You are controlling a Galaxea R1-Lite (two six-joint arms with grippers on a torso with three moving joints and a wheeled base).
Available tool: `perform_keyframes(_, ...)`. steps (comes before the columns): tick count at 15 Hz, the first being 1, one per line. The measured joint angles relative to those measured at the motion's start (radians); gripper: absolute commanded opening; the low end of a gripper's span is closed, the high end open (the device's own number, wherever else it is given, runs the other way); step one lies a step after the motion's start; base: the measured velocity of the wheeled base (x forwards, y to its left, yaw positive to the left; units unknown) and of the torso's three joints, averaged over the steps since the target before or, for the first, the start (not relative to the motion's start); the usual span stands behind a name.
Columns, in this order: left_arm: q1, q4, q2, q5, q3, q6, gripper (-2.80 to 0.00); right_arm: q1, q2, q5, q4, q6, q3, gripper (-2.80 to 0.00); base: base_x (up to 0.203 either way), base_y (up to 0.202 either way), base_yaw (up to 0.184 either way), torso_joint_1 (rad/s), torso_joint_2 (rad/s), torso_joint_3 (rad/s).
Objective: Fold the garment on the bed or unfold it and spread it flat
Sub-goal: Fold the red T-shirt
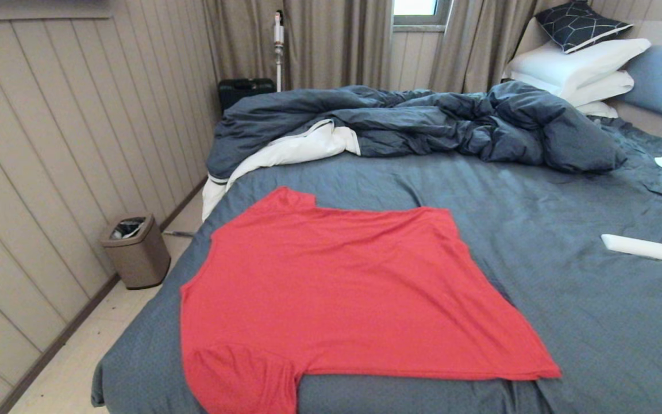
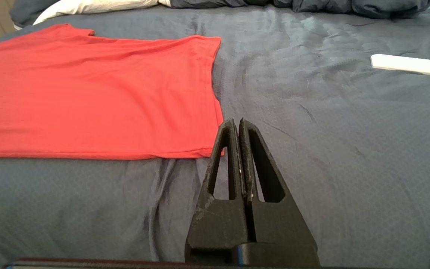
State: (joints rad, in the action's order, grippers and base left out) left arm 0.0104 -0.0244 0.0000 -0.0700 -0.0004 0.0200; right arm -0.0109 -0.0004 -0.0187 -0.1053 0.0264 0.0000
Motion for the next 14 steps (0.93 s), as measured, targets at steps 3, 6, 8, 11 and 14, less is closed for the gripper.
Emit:
perform_keyframes(3, 0.001, 0.002, 0.000, -0.004, 0.000, 0.038, -2.80, -0.001, 0.000, 0.005, -0.002, -0.006, 0.000, -2.80, 0.000, 0.000, 0.000, 0.000, 0.00, 0.000)
perform_keyframes(6, 0.001, 0.055, 0.000, -0.009, 0.000, 0.048, -2.80, 0.001, 0.000, 0.015, 0.135, -0.010, -0.004, -2.80, 0.000, 0.000, 0.000, 0.000, 0.00, 0.000)
perform_keyframes(8, -0.001, 0.128, 0.000, -0.005, -0.002, 0.001, -2.80, 0.002, 0.000, 0.040, 0.288, -0.010, -0.003, -2.80, 0.000, 0.000, 0.000, 0.000, 0.00, 0.000)
perform_keyframes(11, -0.010, 0.138, 0.027, 0.026, -0.003, -0.038, -2.80, 0.012, 0.010, 0.050, 0.243, -0.006, 0.001, -2.80, 0.000, 0.000, 0.000, 0.000, 0.00, 0.000)
perform_keyframes(14, -0.011, 0.148, 0.188, 0.074, -0.094, -0.042, -2.80, 0.017, 0.144, 0.050, 0.178, -0.002, -0.048, -2.80, 0.000, 0.000, 0.000, 0.000, 0.00, 0.000)
